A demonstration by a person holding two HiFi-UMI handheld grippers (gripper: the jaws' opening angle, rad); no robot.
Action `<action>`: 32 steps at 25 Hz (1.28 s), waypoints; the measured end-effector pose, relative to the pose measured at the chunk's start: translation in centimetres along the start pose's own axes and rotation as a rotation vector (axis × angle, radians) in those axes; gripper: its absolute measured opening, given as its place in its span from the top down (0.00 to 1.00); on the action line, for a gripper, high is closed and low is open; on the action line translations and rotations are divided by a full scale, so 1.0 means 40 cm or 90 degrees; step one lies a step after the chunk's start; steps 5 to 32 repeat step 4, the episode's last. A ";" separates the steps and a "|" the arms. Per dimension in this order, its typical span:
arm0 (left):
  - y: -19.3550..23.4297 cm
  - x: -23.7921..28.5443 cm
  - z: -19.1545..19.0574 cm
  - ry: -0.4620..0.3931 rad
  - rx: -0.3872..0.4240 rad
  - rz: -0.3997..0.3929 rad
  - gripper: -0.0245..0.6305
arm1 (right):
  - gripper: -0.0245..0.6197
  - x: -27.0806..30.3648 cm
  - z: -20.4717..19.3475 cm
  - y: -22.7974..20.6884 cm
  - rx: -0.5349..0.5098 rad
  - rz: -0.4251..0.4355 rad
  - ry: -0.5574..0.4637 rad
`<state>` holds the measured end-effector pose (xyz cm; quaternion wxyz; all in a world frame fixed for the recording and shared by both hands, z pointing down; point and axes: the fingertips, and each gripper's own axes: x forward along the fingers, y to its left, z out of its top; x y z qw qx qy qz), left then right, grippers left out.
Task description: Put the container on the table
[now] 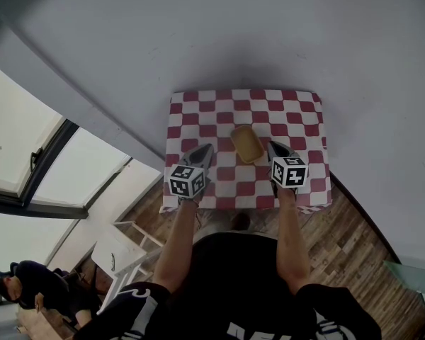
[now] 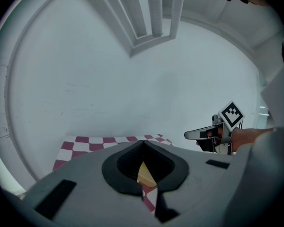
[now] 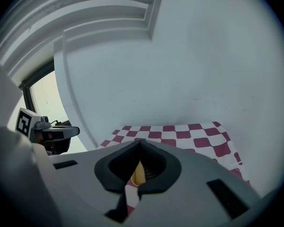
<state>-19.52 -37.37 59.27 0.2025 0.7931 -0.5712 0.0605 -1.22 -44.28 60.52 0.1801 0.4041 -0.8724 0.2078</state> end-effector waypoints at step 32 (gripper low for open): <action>-0.003 -0.002 0.001 -0.001 0.000 0.001 0.92 | 0.94 -0.003 -0.001 0.001 -0.006 0.000 0.001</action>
